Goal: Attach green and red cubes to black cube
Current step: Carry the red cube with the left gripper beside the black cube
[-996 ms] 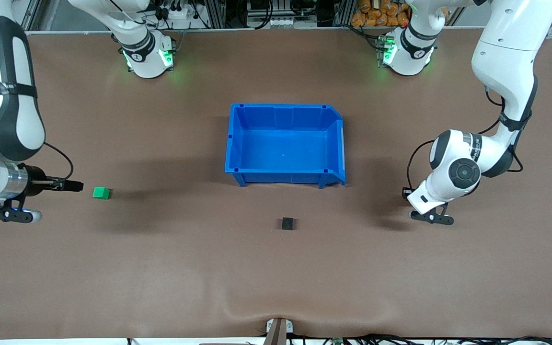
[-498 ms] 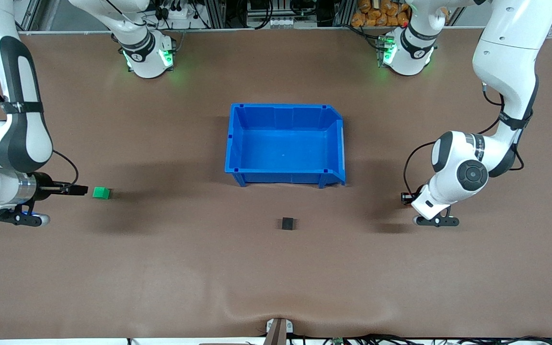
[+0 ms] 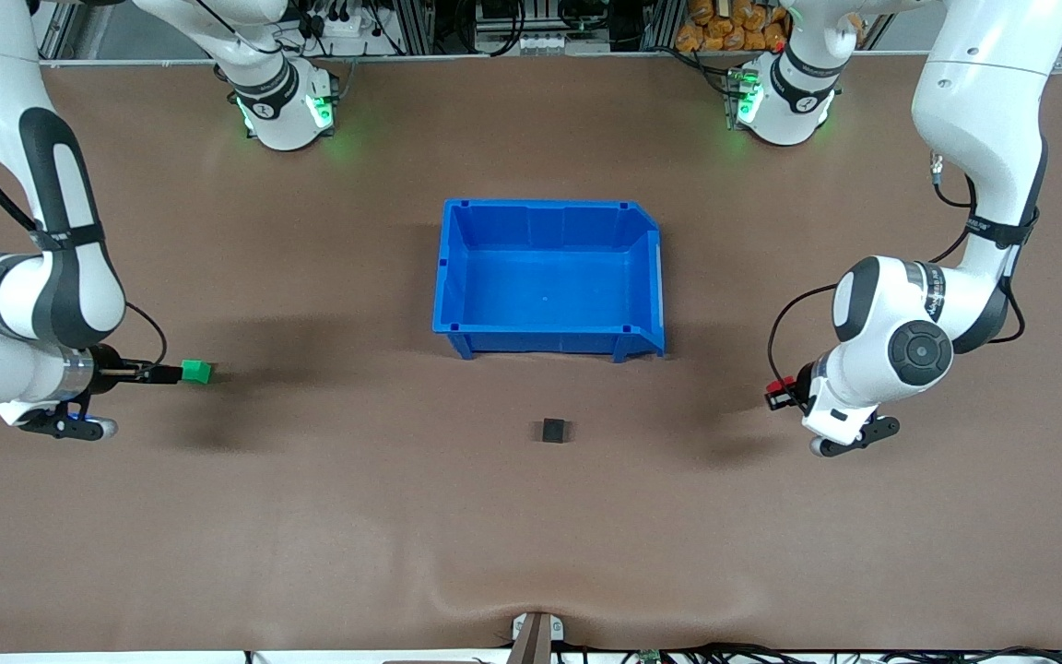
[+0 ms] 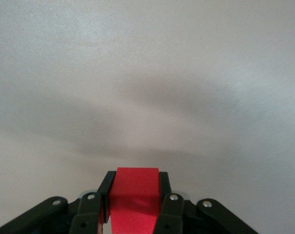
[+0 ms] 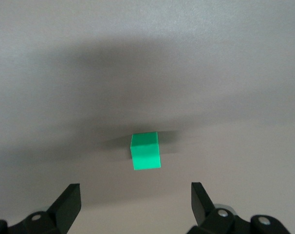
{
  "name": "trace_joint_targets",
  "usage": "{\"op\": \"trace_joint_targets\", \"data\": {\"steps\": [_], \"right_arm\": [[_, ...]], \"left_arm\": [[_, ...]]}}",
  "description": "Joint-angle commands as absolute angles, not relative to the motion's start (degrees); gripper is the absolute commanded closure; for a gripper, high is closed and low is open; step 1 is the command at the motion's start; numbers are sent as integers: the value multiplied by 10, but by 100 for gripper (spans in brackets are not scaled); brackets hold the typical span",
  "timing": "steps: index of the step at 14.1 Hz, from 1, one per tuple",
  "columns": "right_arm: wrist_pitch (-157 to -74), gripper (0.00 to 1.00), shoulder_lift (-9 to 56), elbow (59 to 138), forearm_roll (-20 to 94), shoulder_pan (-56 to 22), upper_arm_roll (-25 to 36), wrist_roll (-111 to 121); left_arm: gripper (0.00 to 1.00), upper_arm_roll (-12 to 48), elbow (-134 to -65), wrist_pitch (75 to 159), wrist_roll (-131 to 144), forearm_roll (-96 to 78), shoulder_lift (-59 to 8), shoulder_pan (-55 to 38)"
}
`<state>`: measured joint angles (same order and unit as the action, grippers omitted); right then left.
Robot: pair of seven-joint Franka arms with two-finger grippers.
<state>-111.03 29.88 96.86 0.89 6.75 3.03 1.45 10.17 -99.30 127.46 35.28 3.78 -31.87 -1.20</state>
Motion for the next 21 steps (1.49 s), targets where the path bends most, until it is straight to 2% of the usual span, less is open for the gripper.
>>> {"op": "trace_joint_targets", "data": {"steps": [1,9,10,12,13,14,17,18,19,20,21], "right_arm": [[-1120,0,318,969,12,80,25,26],[-1154,0,367,976,8,83,25,41],[-1157,3,371,976,5,83,25,53],[-1166,25,378,976,5,85,25,59],[-1167,42,379,976,6,88,25,59],[-1167,55,379,976,8,87,25,58],[-1169,54,385,976,11,87,25,58],[-1170,59,386,976,11,87,25,58],[-1170,71,386,976,11,86,25,57],[-1169,93,386,976,11,86,25,56],[-1165,100,385,975,11,85,25,52]], "left_arm": [[100,99,-959,1259,424,7,-326,-28],[100,99,-846,1259,821,-35,-392,-96],[100,99,-832,1259,861,-42,-396,-105],[100,98,-801,1259,937,-55,-415,-131],[100,98,-782,1260,981,-57,-428,-142],[100,98,-760,1261,1019,-57,-445,-154],[100,93,-722,1269,1096,-57,-481,-187],[100,93,-717,1277,1106,-57,-487,-194],[100,92,-717,1289,1115,-57,-494,-202],[100,92,-714,1296,1118,-57,-500,-207],[100,92,-709,1300,1120,-57,-508,-214]]}}
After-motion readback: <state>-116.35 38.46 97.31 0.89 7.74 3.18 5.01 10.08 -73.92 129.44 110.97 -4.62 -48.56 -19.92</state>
